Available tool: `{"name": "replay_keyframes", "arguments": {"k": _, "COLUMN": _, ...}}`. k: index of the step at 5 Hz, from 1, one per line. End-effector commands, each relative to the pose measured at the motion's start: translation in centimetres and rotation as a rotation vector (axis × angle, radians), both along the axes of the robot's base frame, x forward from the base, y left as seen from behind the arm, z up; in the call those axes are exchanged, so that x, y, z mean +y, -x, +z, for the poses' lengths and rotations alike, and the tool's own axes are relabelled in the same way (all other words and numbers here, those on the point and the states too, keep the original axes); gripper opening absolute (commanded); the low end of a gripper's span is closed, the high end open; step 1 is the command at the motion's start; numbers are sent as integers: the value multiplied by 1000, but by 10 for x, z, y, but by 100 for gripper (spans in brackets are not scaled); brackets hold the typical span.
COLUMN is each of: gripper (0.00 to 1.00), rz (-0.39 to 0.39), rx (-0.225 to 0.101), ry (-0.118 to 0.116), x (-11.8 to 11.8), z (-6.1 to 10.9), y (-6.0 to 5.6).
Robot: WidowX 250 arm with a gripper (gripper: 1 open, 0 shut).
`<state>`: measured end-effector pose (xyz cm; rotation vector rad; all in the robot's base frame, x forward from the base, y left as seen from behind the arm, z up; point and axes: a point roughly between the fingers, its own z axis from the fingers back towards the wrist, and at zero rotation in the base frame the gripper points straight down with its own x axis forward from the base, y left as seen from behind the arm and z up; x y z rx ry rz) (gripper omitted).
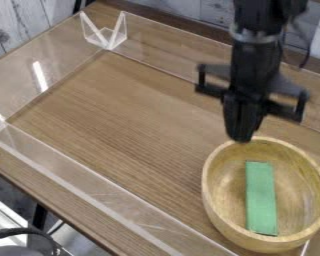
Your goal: Remove the green block from inside the brown bowl and put it on the table
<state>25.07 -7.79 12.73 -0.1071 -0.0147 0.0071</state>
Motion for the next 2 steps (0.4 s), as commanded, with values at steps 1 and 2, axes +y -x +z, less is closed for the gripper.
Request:
{"name": "replay_keyframes", "arguments": {"k": 1, "gripper": 0, "rz": -2, "rx": -47, "ry": 8, "x": 1, "z": -1, "y": -5}}
{"name": "replay_keyframes", "arguments": {"k": 2, "gripper": 100, "rz": -17, "rx": -35, "ry": 8, "x": -3, "z": -8, "y": -4}}
